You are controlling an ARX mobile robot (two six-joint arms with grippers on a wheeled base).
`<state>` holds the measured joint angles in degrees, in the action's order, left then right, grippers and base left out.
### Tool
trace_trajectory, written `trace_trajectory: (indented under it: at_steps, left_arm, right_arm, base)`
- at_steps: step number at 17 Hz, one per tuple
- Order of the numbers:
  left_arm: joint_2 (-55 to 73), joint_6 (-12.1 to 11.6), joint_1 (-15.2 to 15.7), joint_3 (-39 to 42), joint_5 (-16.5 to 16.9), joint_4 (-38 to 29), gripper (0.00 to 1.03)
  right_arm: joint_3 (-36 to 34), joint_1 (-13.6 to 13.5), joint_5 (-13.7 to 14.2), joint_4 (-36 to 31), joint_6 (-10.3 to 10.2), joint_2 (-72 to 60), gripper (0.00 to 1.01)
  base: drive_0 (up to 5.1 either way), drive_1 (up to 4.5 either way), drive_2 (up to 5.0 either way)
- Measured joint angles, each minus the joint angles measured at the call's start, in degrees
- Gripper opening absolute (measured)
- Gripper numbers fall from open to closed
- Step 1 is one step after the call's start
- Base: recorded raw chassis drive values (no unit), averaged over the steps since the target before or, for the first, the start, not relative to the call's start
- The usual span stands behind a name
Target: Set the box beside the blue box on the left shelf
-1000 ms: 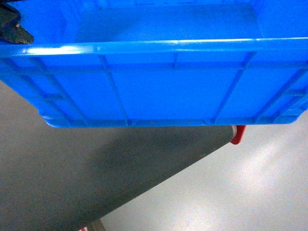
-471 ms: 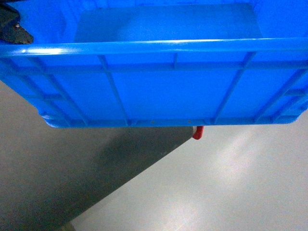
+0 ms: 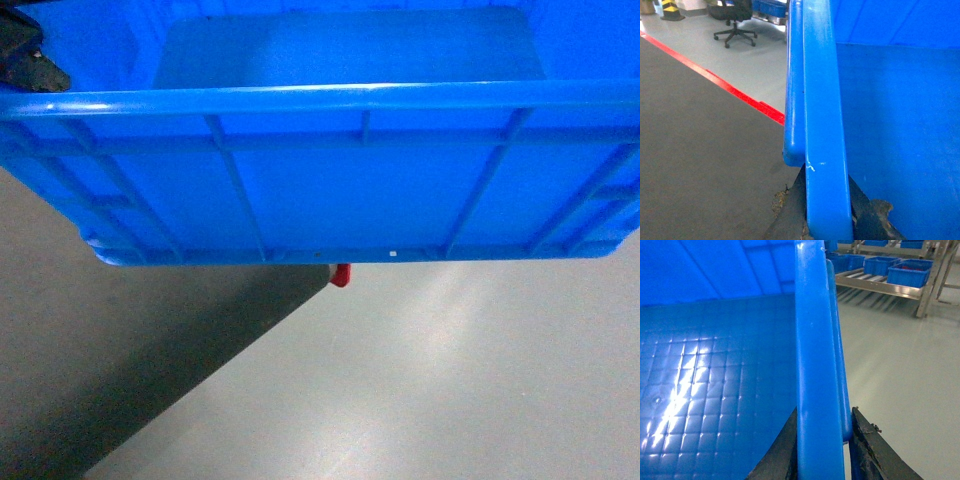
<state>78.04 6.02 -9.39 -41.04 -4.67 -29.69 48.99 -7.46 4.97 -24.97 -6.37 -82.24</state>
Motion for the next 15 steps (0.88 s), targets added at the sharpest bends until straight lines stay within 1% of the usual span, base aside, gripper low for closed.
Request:
trace_trajectory:
  at_steps: [15]
  left_arm:
    - [0.0, -0.02, 0.0, 0.0, 0.02, 0.02, 0.08]
  right_arm:
    - [0.0, 0.0, 0.02, 0.02, 0.02, 0.0, 0.2]
  base:
    - [-1.6, -1.6, -1.6]
